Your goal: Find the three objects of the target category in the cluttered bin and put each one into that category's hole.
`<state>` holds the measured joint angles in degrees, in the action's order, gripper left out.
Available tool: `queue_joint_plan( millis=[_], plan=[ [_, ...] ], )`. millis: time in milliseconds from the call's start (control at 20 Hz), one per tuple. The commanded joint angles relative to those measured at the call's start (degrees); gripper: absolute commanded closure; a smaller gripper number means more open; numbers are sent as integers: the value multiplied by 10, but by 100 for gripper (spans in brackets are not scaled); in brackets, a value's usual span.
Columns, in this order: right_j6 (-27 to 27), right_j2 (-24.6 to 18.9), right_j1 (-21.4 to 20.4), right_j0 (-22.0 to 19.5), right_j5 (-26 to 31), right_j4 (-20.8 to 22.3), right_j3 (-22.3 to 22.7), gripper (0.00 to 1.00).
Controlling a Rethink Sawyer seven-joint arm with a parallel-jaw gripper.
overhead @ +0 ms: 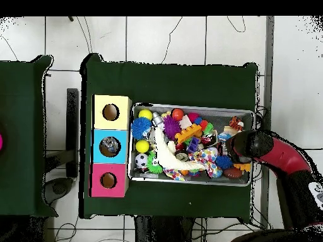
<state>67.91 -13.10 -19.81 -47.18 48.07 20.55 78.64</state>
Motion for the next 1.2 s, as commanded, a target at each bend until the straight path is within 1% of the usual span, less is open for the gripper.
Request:
queue_joint_plan(
  millis=[50, 250, 300, 350, 400, 450, 550, 750, 900, 1000, 1150, 1200],
  plan=[
    [-26, 11, 57, 16, 67, 40, 3, 100],
    [-18, 13, 60, 20, 54, 43, -1, 100],
    [-11, 16, 60, 23, 35, 50, -3, 100],
    [2, 26, 61, 32, -4, 67, -8, 100],
    [1, 23, 64, 30, -30, 73, -8, 100],
    [13, 30, 64, 36, -61, 86, -10, 100],
    [23, 28, 68, 35, -87, 89, -10, 100],
    [29, 28, 82, 36, -114, 95, -20, 100],
    [38, 25, 91, 37, -163, 106, -26, 100],
    [43, 26, 92, 39, -173, 109, -28, 100],
    [45, 28, 93, 40, -163, 104, -30, 100],
    [50, 31, 94, 43, -170, 107, -31, 100]
  ],
)
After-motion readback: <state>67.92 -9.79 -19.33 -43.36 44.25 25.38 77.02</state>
